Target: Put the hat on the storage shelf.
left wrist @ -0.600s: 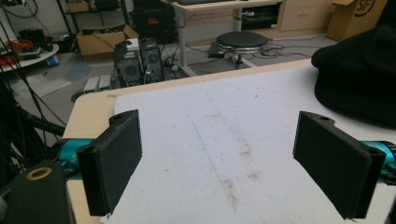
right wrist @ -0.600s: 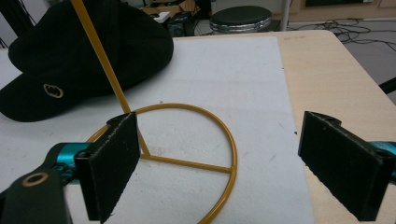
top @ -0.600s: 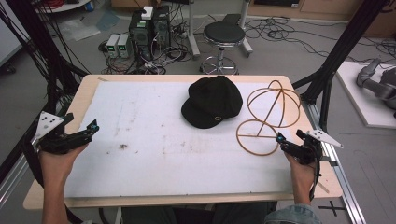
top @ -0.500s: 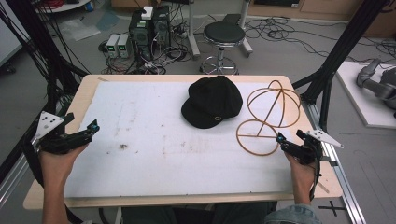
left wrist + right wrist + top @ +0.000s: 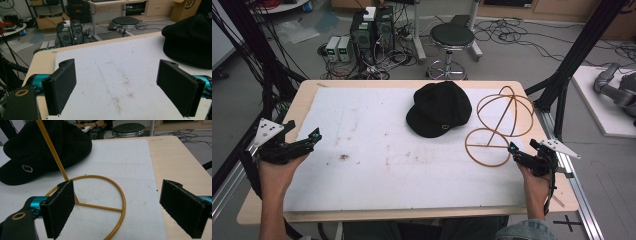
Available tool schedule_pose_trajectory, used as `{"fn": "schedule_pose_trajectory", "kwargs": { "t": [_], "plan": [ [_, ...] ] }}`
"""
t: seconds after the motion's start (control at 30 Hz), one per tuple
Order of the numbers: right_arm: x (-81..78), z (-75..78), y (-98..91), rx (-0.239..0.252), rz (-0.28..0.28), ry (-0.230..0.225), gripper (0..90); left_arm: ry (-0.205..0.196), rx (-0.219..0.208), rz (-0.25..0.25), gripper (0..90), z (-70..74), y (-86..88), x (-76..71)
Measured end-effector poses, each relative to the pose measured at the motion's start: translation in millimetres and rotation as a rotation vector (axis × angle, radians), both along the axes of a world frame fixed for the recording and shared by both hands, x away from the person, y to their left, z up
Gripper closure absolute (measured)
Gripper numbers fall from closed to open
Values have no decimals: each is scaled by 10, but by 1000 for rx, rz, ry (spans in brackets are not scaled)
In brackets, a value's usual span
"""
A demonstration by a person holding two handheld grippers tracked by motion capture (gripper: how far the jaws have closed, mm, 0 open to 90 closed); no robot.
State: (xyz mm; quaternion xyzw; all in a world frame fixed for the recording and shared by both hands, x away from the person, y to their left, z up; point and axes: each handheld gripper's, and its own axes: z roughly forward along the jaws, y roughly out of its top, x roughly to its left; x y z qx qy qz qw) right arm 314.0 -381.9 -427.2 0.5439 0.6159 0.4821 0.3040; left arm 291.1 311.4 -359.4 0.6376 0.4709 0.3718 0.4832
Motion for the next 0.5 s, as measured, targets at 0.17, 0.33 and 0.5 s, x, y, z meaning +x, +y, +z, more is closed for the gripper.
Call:
{"fn": "schedule_pose_trajectory", "kwargs": {
  "t": [0.17, 0.33, 0.5],
  "plan": [
    [-8, 1, -5, 5, -3, -3, 128, 3, -6, -30, 167, 17, -51, 34],
    [-10, 3, -7, 7, -7, 1, 127, -10, 18, -90, 167, 150, -216, 142],
    [-12, 5, -5, 5, -5, -1, 127, -22, 42, -132, 167, 324, -352, 272]
  ]
}}
